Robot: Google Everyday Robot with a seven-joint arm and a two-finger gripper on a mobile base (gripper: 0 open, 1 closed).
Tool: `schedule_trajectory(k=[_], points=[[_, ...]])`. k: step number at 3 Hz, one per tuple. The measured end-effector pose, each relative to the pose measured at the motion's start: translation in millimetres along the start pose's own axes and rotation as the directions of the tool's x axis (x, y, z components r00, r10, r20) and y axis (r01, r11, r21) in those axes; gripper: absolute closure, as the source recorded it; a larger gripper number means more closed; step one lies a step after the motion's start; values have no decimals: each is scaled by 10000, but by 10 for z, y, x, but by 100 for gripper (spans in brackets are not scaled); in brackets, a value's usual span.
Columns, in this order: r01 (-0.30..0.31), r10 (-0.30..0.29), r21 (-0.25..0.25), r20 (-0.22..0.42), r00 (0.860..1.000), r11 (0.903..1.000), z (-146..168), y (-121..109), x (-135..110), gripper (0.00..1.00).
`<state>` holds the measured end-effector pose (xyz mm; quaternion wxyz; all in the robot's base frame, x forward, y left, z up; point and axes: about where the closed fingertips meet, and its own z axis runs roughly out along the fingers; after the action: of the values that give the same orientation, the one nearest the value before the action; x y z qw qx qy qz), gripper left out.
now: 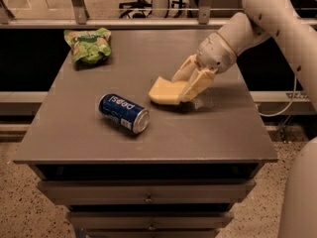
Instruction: Move sponge near pepsi can
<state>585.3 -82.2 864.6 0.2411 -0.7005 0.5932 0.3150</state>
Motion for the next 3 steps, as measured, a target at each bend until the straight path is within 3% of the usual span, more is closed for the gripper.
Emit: schedule_trajectory(k=[1,2,3], points=[[-6,6,-522,-2,10000,9986,44,179,-39,100],[27,-31,-809,-51,10000,9967,52,249,-64,87],[38,-45,-930,-73,10000,9957,68,266,-73,63]])
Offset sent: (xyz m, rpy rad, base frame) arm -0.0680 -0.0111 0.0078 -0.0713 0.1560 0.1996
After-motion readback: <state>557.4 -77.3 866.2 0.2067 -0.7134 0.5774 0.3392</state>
